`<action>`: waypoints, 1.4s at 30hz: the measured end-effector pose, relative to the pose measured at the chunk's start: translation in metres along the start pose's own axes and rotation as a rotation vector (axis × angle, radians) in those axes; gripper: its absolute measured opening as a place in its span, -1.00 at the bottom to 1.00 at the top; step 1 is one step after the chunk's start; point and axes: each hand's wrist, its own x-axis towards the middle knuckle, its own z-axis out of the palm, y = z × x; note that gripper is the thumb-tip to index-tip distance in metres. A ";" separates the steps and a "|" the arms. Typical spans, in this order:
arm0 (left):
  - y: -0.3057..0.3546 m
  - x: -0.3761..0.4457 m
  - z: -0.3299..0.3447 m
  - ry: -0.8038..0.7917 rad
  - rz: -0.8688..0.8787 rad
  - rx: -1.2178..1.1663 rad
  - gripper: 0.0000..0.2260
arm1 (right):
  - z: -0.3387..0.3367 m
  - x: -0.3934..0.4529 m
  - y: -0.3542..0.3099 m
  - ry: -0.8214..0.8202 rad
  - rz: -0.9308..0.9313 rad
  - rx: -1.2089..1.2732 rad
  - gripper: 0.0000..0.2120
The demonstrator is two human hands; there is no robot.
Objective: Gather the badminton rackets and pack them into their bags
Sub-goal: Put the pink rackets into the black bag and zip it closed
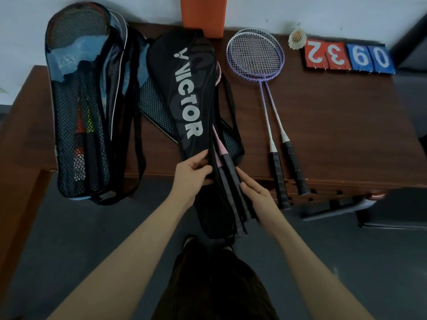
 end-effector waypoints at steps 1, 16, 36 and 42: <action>-0.002 0.000 0.000 0.000 0.000 0.025 -0.60 | 0.000 0.000 0.002 0.008 -0.003 0.054 -0.63; -0.024 -0.038 -0.022 -0.186 0.151 0.632 -0.61 | 0.022 0.019 -0.011 0.033 -0.043 0.163 -0.60; -0.033 -0.032 -0.009 -0.064 0.020 0.304 -0.51 | 0.005 -0.036 0.045 0.054 -0.276 -0.481 -0.41; -0.029 -0.033 -0.010 -0.006 -0.067 0.132 -0.54 | -0.005 -0.038 0.044 -0.017 -0.389 -0.730 -0.31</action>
